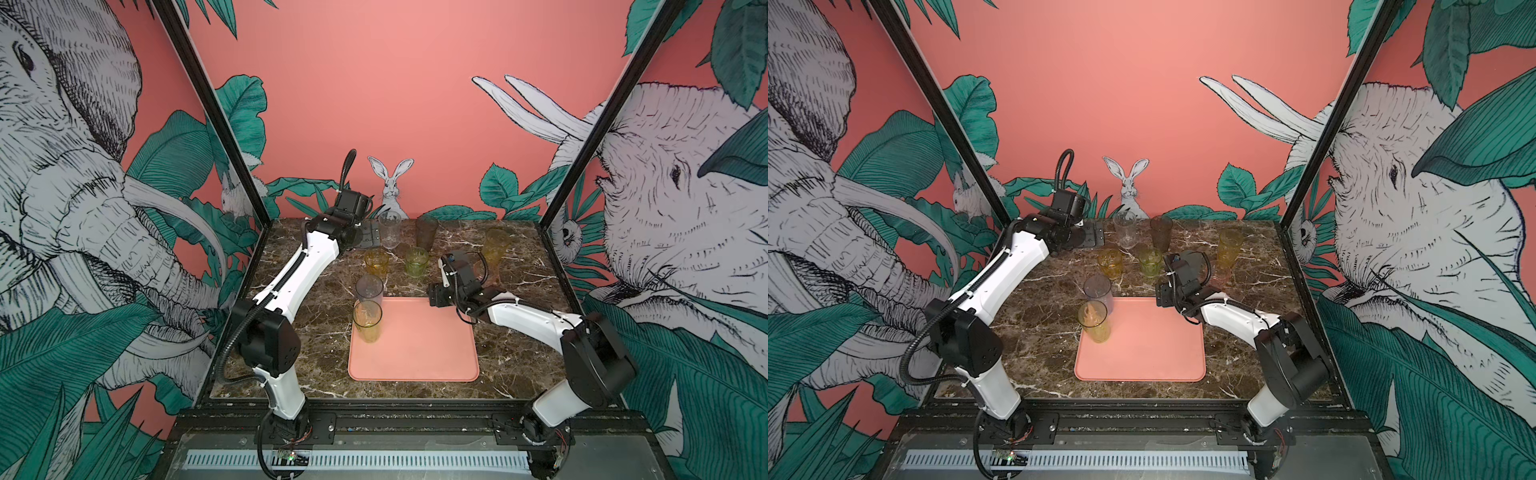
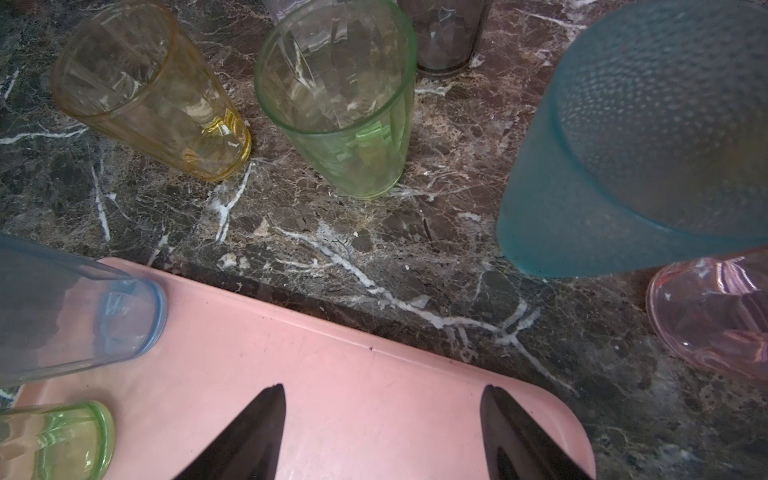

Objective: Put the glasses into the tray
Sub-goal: 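Raise the left gripper and reach it toward the clear cup farthest from the robot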

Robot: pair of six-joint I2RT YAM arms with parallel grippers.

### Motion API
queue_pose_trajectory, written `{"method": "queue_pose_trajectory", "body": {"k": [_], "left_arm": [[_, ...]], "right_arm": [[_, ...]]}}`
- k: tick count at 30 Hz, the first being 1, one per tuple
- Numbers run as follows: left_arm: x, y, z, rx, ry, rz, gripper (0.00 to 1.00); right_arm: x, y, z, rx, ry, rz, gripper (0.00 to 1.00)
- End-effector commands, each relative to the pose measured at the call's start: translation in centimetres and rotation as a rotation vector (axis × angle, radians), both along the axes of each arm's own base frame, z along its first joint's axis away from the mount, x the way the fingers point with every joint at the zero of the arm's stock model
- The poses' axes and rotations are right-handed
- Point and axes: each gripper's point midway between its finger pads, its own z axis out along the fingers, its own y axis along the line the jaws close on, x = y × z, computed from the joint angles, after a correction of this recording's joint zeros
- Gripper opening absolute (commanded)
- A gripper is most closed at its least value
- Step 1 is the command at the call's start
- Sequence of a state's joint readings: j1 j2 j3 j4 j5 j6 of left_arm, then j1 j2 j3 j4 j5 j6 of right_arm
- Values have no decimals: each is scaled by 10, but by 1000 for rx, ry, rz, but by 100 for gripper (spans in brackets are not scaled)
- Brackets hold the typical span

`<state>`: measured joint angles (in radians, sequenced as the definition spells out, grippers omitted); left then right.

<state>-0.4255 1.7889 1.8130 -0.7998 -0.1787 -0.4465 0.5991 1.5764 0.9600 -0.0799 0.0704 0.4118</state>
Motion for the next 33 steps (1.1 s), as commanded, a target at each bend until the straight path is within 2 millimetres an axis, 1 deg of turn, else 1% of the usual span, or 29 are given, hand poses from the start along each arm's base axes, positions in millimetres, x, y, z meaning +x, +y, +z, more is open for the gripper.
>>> {"method": "queue_pose_trajectory", "body": {"k": [1,7,10,15,21,23,25,31,33], "left_arm": [[19,-3,15,-56,-47,13,99],[42,-15,-2,-61,-10,8,99],[53,-18,-7,-66,-10,13,99],[70,-26,-11,-76,-12,-2,100],[91,-28,-18,-64,-25,3,99],[97,-31,-20,-76,-29,0,96],[104,-37,-24,-85,-35,-16,94],[121,-43,-37,-96,-42,-9,90],[125,-47,-40,-110,-46,-22,86]], "right_arm": [[2,-4,12,15,-37,-15,76],[1,-3,13,24,-37,-11,76],[2,-3,15,24,-39,-13,76],[1,-3,15,25,-39,-12,77],[1,-2,16,36,-44,-10,77],[1,-3,17,32,-51,-12,77],[2,-7,16,13,-58,-22,77],[1,-5,17,29,-57,-16,77],[1,-6,16,26,-56,-19,77]]}}
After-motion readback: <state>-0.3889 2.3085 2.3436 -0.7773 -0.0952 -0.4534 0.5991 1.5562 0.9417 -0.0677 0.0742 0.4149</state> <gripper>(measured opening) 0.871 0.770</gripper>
